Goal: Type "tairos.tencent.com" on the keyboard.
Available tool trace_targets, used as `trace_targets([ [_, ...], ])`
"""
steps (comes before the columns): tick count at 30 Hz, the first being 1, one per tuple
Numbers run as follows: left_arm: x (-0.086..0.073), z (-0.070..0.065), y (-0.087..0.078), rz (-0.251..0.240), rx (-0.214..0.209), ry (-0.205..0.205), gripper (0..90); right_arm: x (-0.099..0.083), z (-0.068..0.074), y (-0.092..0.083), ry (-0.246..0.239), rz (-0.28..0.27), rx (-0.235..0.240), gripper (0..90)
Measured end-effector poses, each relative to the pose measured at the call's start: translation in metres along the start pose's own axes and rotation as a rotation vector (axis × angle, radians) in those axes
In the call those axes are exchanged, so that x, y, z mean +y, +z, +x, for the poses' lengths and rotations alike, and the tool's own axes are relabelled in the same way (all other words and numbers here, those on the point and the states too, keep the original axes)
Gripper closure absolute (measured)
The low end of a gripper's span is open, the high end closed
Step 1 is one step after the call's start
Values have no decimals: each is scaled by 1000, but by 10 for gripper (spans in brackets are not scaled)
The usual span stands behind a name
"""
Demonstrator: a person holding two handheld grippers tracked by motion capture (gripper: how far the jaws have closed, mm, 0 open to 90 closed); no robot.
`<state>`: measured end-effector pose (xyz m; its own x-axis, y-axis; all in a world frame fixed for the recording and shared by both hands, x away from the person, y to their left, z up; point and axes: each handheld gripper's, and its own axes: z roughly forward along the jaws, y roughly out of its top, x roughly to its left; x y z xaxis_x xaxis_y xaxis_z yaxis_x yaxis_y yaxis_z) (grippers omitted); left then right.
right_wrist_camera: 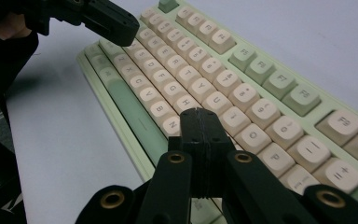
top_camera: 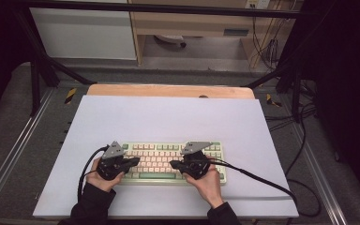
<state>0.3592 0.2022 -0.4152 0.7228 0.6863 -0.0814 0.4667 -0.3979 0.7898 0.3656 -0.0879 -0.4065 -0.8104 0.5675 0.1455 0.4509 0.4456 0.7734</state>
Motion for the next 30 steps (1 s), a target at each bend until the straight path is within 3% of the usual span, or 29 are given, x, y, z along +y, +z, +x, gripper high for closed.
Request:
trace_targets([
  [17, 3, -7, 3, 9, -6, 14, 899, -21, -17, -28, 18, -13, -29, 900],
  [30, 15, -11, 7, 4, -12, 20, 899, -37, -24, -39, 38, -21, -37, 900],
])
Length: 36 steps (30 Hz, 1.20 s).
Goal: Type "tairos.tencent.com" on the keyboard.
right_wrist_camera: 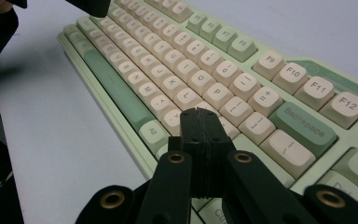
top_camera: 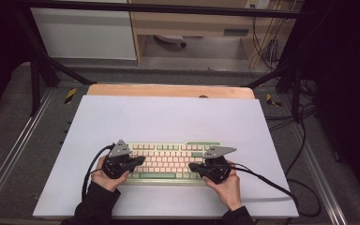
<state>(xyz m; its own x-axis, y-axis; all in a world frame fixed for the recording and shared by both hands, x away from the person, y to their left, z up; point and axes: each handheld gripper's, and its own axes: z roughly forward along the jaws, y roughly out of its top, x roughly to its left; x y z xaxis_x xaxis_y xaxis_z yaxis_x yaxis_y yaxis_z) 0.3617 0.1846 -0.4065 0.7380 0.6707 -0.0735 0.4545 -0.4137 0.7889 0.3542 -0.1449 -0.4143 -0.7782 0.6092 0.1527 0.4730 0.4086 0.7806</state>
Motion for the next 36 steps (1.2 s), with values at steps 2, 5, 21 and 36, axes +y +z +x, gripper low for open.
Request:
trace_targets([
  [2, 3, 0, 1, 1, 2, 3, 899, -1, -1, 0, 3, -3, -1, 900],
  [5, 6, 0, 5, 1, 3, 0, 899, -2, 0, -1, 0, -4, 2, 900],
  [21, 12, -2, 34, 34, 22, -1, 899, -2, 0, -1, 1, -7, 4, 900],
  [36, 10, -6, 48, 48, 27, 24, 899, -2, 0, -1, 4, -7, 5, 900],
])
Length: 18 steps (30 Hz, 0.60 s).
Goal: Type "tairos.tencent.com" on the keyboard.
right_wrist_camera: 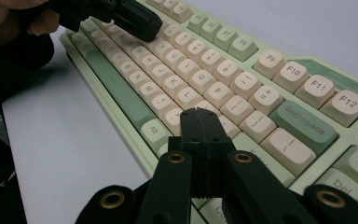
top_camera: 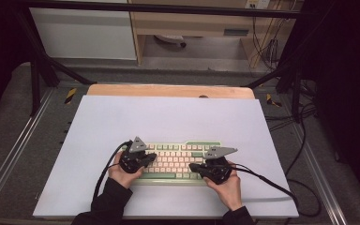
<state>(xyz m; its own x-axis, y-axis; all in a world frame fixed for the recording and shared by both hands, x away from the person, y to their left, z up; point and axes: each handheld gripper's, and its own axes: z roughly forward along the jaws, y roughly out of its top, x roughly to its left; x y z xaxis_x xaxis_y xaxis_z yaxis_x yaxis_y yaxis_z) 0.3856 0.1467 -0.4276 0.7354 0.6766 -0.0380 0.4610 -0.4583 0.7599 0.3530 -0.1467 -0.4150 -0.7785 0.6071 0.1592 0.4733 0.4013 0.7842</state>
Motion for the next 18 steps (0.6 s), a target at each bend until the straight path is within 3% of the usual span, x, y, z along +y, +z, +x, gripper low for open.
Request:
trace_targets([
  [8, -1, -1, 1, 3, -6, 6, 899, 0, 0, 0, 8, -1, 3, 900],
  [18, 0, -3, -17, -12, -27, 17, 899, 1, 0, -2, 8, -8, -1, 900],
])
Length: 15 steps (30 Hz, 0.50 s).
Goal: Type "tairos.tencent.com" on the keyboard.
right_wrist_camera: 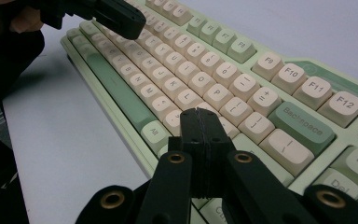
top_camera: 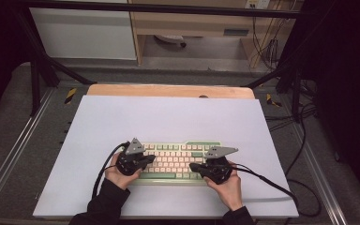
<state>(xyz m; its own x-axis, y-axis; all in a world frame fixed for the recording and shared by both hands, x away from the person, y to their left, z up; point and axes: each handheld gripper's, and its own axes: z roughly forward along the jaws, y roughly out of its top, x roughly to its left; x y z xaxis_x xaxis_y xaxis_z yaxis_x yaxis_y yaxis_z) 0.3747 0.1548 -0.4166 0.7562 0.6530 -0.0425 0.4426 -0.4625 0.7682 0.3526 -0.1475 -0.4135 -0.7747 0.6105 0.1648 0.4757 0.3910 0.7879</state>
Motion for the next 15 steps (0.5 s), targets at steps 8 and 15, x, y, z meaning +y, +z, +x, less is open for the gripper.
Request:
trace_targets([
  [8, -6, 3, -14, -11, -4, -4, 899, 1, 0, 0, 2, 0, -4, 900],
  [15, -15, 9, -27, -14, 10, -17, 898, 2, 0, 0, 9, -3, 2, 900],
])
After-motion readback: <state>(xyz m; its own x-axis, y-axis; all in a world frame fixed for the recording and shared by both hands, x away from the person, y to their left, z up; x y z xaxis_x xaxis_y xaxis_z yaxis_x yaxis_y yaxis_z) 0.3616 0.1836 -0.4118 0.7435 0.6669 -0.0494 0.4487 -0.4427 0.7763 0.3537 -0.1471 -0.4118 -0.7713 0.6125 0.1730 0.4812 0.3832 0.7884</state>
